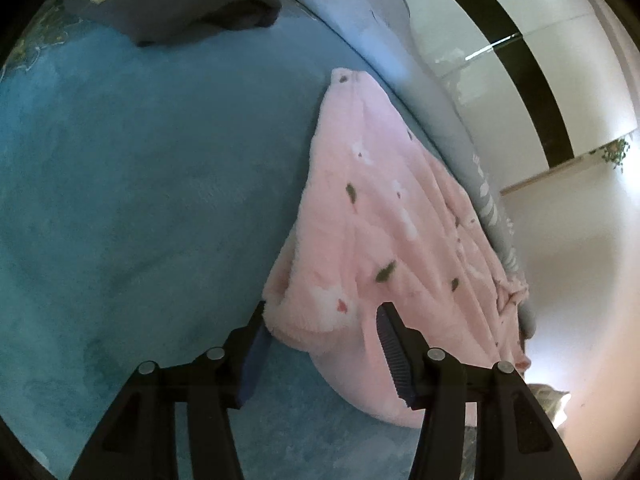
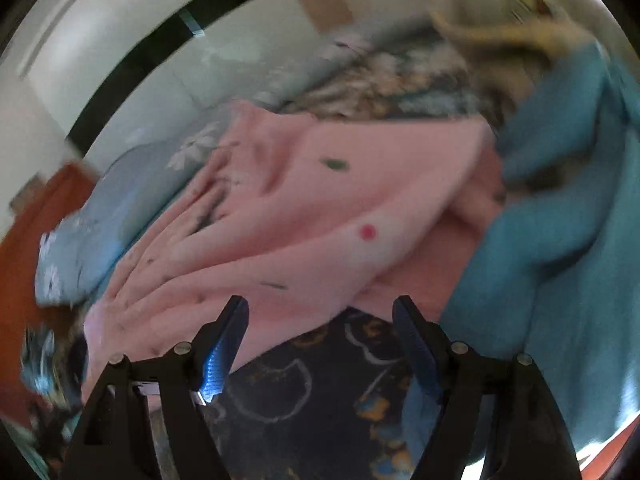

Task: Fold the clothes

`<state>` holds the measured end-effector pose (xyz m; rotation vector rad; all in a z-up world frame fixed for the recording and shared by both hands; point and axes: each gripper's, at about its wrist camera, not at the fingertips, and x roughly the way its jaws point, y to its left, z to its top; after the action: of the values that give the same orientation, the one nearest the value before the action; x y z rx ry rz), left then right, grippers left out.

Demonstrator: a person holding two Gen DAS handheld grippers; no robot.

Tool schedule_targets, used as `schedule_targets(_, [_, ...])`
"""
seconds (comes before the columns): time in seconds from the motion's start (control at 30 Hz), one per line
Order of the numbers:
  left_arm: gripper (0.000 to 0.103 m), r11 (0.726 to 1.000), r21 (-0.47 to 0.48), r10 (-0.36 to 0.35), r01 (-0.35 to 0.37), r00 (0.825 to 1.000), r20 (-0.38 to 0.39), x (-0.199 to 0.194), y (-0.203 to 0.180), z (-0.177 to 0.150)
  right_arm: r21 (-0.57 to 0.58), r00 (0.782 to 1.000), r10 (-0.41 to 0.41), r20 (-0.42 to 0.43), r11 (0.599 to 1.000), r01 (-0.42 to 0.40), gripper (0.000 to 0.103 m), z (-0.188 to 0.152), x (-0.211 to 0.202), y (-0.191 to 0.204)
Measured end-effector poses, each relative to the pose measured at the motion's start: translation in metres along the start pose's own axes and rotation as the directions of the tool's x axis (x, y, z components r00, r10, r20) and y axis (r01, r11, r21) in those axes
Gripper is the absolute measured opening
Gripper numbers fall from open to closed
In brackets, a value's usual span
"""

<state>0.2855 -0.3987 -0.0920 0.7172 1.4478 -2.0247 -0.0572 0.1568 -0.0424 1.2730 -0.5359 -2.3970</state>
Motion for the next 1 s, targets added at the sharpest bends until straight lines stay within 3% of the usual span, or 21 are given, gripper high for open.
schedule_targets(0.13, [0.040, 0.997, 0.045, 0.057, -0.059, 0.997, 0.048, -0.002, -0.009, -0.002, 0.083, 1.000, 0.028, 0.014, 0.996, -0.029, 0.076, 0.004, 0.002, -0.012])
schedule_targets(0.33, [0.033, 0.947, 0.232, 0.194, -0.224, 0.970, 0.147, -0.001, -0.036, -0.015, 0.070, 1.000, -0.005, 0.016, 0.998, 0.004, 0.076, 0.003, 0.007, -0.003])
schedule_targets(0.5, [0.030, 0.914, 0.302, 0.218, -0.273, 0.955, 0.204, -0.008, -0.037, -0.023, 0.085, 1.000, -0.024, -0.016, 0.996, 0.025, 0.076, -0.006, 0.012, 0.006])
schedule_targets(0.7, [0.029, 0.892, 0.360, 0.205, -0.273, 0.955, 0.216, -0.008, -0.036, -0.022, 0.092, 0.998, -0.049, -0.043, 0.994, 0.052, 0.076, -0.015, 0.018, 0.020])
schedule_targets(1.0, [0.029, 0.899, 0.371, 0.172, -0.233, 0.967, 0.191, -0.011, -0.031, -0.022, 0.113, 0.995, -0.051, -0.088, 0.992, 0.061, 0.076, -0.022, 0.027, 0.042])
